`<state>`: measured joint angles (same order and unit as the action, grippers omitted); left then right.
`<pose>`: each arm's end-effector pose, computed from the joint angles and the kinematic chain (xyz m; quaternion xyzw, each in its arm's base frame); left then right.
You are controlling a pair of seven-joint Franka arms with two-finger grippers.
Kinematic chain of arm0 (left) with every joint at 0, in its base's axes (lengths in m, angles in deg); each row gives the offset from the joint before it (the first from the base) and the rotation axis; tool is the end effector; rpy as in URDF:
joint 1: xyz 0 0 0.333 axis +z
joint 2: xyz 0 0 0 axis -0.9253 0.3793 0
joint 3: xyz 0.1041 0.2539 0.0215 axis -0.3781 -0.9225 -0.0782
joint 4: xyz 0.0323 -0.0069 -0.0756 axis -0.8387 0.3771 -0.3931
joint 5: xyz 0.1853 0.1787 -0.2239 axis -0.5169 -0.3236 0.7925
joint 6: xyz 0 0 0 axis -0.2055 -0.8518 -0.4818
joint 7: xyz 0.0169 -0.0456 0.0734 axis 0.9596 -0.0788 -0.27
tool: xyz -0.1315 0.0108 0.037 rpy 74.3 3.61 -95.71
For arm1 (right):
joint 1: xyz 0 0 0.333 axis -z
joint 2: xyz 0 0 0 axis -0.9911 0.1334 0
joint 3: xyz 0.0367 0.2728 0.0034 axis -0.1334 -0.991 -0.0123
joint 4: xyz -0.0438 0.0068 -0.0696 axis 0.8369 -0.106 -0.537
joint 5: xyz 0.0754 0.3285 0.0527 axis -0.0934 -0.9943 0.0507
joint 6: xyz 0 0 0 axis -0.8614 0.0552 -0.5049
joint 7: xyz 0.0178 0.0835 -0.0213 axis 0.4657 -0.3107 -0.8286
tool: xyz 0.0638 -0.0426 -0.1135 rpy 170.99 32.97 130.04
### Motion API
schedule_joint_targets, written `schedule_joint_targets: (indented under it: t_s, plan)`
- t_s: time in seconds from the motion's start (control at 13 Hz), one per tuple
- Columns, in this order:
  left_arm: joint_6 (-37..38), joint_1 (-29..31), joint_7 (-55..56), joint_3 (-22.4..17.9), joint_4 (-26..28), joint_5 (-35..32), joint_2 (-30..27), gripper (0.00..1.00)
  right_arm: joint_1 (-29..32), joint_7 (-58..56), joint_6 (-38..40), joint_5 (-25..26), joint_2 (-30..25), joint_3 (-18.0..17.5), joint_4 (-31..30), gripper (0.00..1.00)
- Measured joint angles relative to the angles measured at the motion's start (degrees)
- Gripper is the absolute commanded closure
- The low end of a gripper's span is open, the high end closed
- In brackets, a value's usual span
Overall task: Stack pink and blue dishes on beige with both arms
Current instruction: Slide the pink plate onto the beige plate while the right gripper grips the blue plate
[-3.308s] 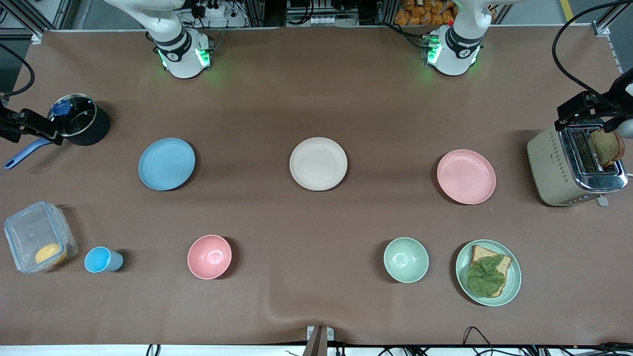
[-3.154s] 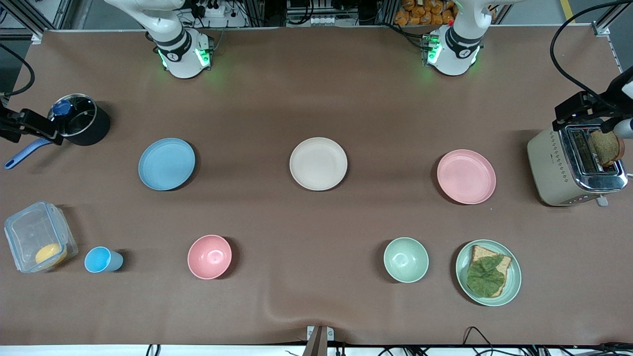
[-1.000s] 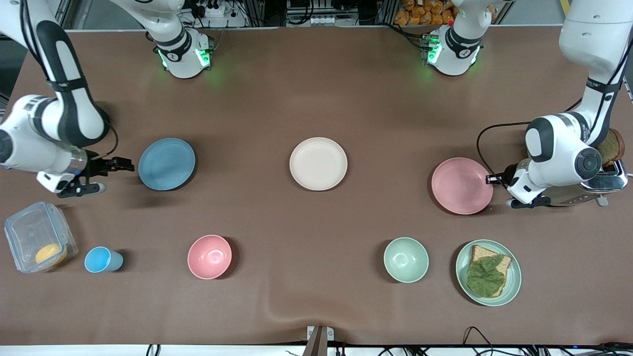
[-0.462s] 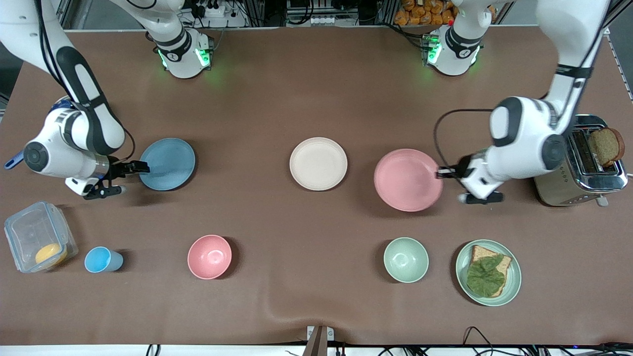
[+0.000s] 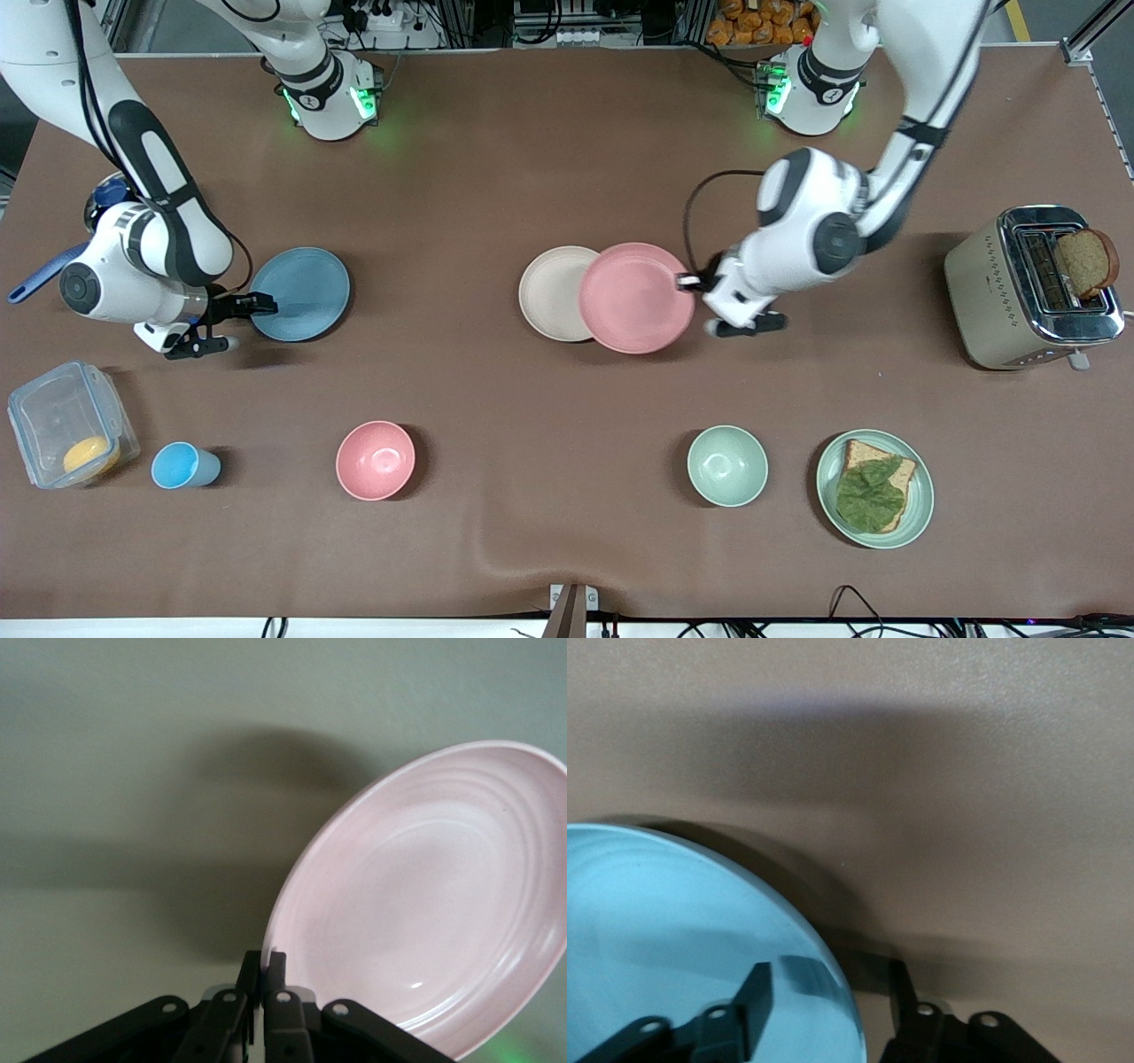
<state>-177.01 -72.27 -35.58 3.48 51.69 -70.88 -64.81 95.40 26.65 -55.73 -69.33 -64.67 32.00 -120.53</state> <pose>0.4536 -0.2901 0.2539 0.9780 0.0815 -0.1312 0.1402 0.4641 -0.0985 0.1496 -0.9872 -0.0561 0.1253 0.0807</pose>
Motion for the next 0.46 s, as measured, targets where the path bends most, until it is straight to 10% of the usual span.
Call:
schedule_joint_targets:
  t_s: [0.46]
  plan:
    - [-10.19,-7.01,5.97,-0.1,-0.07,0.0,6.19,1.0,0.0,-0.24,7.72,-3.46,0.01,-0.12,3.15,1.0]
